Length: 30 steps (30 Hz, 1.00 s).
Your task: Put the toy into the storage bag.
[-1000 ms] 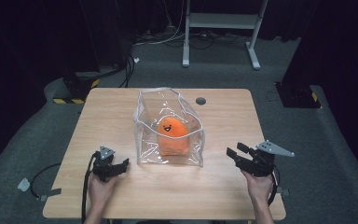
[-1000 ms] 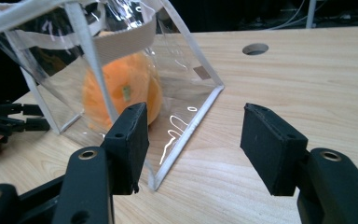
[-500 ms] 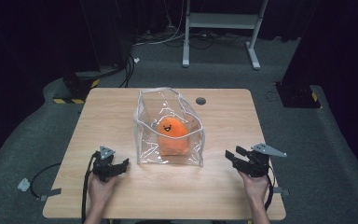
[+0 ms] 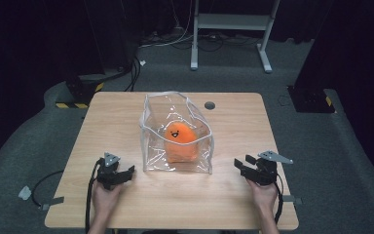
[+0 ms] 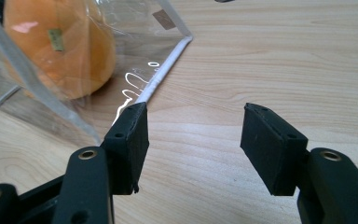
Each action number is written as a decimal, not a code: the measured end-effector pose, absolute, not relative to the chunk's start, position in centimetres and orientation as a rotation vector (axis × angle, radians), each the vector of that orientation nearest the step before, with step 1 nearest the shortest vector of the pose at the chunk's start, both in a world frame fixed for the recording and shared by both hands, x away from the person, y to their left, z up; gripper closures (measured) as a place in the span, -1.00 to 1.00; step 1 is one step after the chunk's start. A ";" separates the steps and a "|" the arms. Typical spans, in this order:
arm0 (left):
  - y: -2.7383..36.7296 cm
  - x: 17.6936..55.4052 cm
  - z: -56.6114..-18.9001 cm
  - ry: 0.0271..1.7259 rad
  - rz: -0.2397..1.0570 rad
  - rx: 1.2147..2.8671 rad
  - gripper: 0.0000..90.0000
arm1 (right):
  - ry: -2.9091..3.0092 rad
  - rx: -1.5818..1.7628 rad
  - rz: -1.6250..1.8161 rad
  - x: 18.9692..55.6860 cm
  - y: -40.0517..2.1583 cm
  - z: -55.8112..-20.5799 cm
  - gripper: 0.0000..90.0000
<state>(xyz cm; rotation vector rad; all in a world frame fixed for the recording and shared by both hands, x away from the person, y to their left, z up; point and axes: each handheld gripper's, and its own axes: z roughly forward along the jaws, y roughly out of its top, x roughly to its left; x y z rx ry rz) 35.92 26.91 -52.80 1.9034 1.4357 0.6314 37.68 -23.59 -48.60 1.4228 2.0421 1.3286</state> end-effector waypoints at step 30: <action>26.9 35.9 -52.8 1.434 0.633 1.909 -0.44 | 2.098 1.453 1.142 39.1 -22.4 -51.4 -0.11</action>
